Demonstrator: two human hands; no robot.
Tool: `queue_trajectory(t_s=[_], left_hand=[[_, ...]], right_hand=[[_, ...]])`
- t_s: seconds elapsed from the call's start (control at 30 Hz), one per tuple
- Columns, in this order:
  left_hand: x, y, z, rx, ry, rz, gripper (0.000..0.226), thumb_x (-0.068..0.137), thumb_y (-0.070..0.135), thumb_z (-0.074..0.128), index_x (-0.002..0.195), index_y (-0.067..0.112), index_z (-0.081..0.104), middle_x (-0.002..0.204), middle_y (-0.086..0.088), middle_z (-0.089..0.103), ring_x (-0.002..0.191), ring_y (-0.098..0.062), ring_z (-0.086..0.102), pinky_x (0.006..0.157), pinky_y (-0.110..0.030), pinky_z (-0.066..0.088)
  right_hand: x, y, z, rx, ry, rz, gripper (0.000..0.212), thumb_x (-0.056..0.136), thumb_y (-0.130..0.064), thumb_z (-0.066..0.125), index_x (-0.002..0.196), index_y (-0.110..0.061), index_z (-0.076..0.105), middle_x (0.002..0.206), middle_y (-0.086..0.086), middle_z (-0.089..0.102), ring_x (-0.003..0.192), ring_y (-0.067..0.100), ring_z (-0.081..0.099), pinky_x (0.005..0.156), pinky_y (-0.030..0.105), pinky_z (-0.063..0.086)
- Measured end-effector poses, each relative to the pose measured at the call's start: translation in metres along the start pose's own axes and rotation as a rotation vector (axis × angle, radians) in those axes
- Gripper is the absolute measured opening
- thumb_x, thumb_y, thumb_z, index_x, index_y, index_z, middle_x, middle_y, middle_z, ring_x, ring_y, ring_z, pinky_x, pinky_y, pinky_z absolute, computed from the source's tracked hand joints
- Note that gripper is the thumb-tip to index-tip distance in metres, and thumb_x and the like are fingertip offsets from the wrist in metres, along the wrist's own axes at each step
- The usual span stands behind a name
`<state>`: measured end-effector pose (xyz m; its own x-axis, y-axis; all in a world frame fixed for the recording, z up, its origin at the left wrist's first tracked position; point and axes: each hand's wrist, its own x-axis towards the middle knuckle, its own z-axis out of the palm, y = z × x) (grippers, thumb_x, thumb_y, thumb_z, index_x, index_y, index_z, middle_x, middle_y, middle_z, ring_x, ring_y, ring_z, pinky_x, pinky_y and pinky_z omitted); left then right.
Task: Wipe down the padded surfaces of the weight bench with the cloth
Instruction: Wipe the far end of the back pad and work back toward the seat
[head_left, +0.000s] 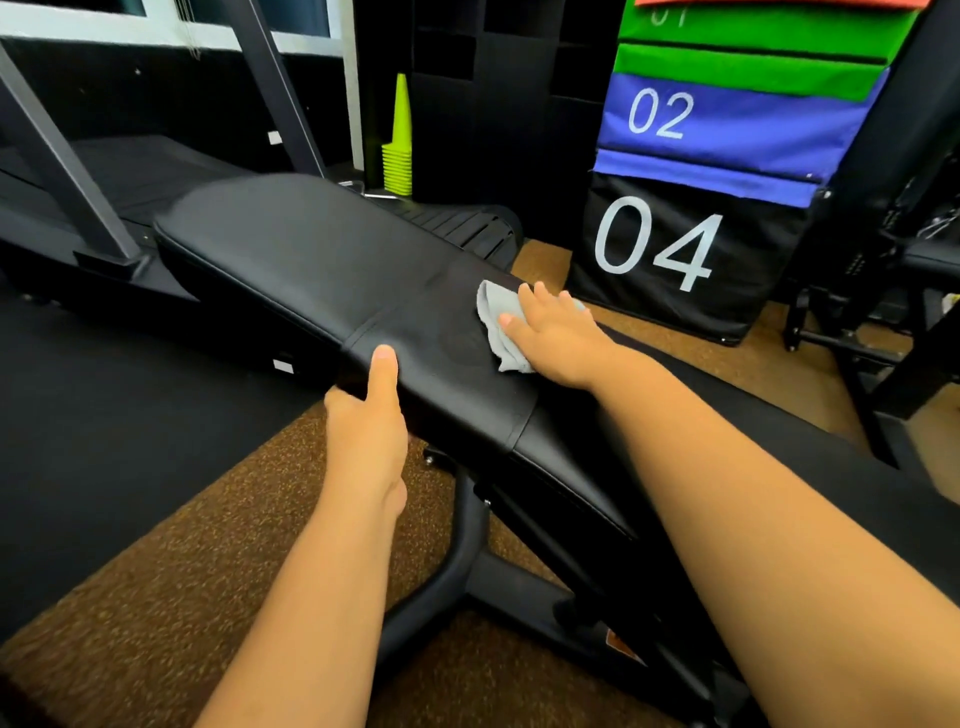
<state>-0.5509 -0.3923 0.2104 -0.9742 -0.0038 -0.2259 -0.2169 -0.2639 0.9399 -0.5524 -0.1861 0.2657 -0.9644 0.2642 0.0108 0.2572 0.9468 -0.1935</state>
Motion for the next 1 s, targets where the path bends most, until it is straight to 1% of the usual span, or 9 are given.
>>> queue_trajectory(t_s=[0.07, 0.23, 0.33, 0.47, 0.6, 0.67, 0.7, 0.83, 1.0], left_hand=[[0.0, 0.001, 0.003, 0.021, 0.02, -0.017, 0.095, 0.08, 0.067, 0.059, 0.152, 0.017, 0.021, 0.149, -0.007, 0.04, 0.131, -0.026, 0.045, 0.108, -0.049, 0.04], [0.0, 0.0, 0.005, 0.057, 0.042, -0.031, 0.092, 0.088, 0.062, 0.055, 0.155, 0.016, 0.012, 0.157, -0.007, 0.029, 0.138, -0.028, 0.037, 0.112, -0.049, 0.035], [0.0, 0.0, 0.004, 0.036, 0.022, -0.045, 0.096, 0.08, 0.068, 0.058, 0.154, 0.021, 0.019, 0.153, -0.008, 0.036, 0.132, -0.029, 0.045, 0.108, -0.051, 0.04], [-0.002, 0.003, 0.003, 0.011, 0.013, -0.047, 0.088, 0.083, 0.064, 0.059, 0.151, 0.021, 0.026, 0.146, -0.005, 0.045, 0.114, -0.025, 0.058, 0.102, -0.05, 0.047], [-0.005, 0.009, 0.001, -0.013, -0.017, -0.038, 0.101, 0.067, 0.07, 0.064, 0.148, 0.018, 0.034, 0.138, -0.008, 0.054, 0.11, -0.026, 0.062, 0.09, -0.045, 0.055], [-0.007, 0.01, -0.001, -0.029, -0.018, -0.043, 0.106, 0.058, 0.072, 0.065, 0.144, 0.017, 0.04, 0.132, -0.008, 0.059, 0.106, -0.024, 0.065, 0.078, -0.038, 0.058], [-0.007, 0.01, -0.001, -0.035, -0.016, -0.044, 0.101, 0.061, 0.07, 0.065, 0.143, 0.016, 0.042, 0.129, -0.007, 0.06, 0.104, -0.024, 0.065, 0.075, -0.037, 0.058], [-0.007, 0.008, 0.0, -0.007, 0.0, -0.055, 0.083, 0.079, 0.063, 0.062, 0.145, 0.017, 0.039, 0.126, -0.007, 0.061, 0.098, -0.023, 0.065, 0.085, -0.044, 0.056], [-0.005, 0.007, 0.001, -0.002, -0.016, -0.056, 0.089, 0.072, 0.066, 0.062, 0.145, 0.02, 0.039, 0.128, -0.005, 0.06, 0.097, -0.023, 0.066, 0.087, -0.046, 0.055]], right_hand=[[-0.01, -0.007, 0.004, -0.022, 0.036, -0.019, 0.072, 0.098, -0.058, 0.019, 0.154, -0.014, 0.01, 0.162, 0.011, 0.011, 0.147, 0.037, 0.009, 0.118, 0.052, 0.012], [-0.093, -0.019, 0.009, 0.017, 0.011, -0.19, 0.083, 0.092, -0.068, 0.022, 0.155, -0.018, 0.001, 0.163, 0.007, -0.003, 0.149, 0.03, -0.007, 0.121, 0.047, 0.002], [-0.138, -0.008, 0.014, -0.06, 0.009, -0.247, 0.087, 0.089, -0.072, 0.019, 0.155, -0.02, -0.006, 0.163, 0.004, -0.007, 0.149, 0.026, -0.009, 0.122, 0.044, 0.001], [-0.148, -0.009, 0.025, -0.242, 0.08, -0.205, 0.093, 0.083, -0.071, 0.006, 0.154, -0.013, -0.004, 0.162, 0.012, 0.002, 0.148, 0.035, 0.003, 0.121, 0.048, 0.01], [-0.124, -0.036, 0.027, -0.209, 0.132, -0.211, 0.087, 0.094, -0.064, 0.028, 0.154, -0.01, -0.002, 0.162, 0.015, 0.001, 0.148, 0.037, 0.001, 0.121, 0.048, 0.006], [-0.117, -0.044, 0.027, -0.189, 0.153, -0.234, 0.085, 0.095, -0.062, 0.031, 0.154, -0.011, -0.001, 0.162, 0.014, 0.002, 0.149, 0.036, 0.0, 0.121, 0.048, 0.005], [-0.117, -0.044, 0.027, -0.184, 0.158, -0.247, 0.084, 0.095, -0.062, 0.032, 0.155, -0.012, 0.0, 0.162, 0.014, 0.003, 0.149, 0.036, 0.001, 0.121, 0.048, 0.005], [-0.141, -0.022, 0.026, -0.203, 0.145, -0.296, 0.078, 0.098, -0.054, 0.035, 0.155, -0.015, -0.002, 0.162, 0.01, 0.001, 0.149, 0.033, 0.001, 0.121, 0.045, 0.006], [-0.153, -0.019, 0.028, -0.201, 0.11, -0.199, 0.076, 0.099, -0.054, 0.029, 0.155, -0.015, -0.004, 0.163, 0.012, 0.0, 0.149, 0.035, 0.0, 0.121, 0.046, 0.006]])
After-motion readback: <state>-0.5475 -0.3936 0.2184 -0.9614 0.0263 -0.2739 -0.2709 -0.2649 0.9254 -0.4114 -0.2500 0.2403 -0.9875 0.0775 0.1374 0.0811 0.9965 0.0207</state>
